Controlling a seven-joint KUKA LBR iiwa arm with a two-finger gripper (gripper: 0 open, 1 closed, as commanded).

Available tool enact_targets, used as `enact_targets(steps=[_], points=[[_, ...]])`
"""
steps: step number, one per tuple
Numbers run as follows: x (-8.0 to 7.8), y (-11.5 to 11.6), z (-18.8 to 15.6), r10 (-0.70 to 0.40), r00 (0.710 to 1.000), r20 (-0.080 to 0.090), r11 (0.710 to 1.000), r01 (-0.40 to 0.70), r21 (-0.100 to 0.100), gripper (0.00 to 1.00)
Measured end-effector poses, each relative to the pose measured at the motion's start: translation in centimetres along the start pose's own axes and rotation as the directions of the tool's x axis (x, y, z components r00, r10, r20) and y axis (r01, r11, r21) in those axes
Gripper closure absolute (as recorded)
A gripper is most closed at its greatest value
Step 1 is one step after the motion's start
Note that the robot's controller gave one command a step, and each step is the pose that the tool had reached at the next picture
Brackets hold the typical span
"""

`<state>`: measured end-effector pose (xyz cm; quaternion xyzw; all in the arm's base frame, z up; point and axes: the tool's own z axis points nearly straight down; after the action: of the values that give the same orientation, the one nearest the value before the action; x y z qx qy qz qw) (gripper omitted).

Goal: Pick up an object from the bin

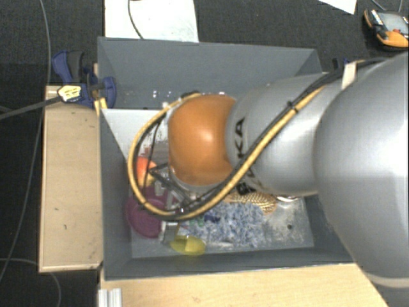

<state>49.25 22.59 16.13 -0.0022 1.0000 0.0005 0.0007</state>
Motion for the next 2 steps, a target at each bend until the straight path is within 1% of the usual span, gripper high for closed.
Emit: enact_targets(steps=[1,2], points=[[-4.20,2.74,8.31,-0.064,0.998,0.010,0.998,0.064,-0.004,0.00],[-4.16,2.76,8.25,-0.081,0.997,0.009,0.997,0.081,-0.004,0.00]])
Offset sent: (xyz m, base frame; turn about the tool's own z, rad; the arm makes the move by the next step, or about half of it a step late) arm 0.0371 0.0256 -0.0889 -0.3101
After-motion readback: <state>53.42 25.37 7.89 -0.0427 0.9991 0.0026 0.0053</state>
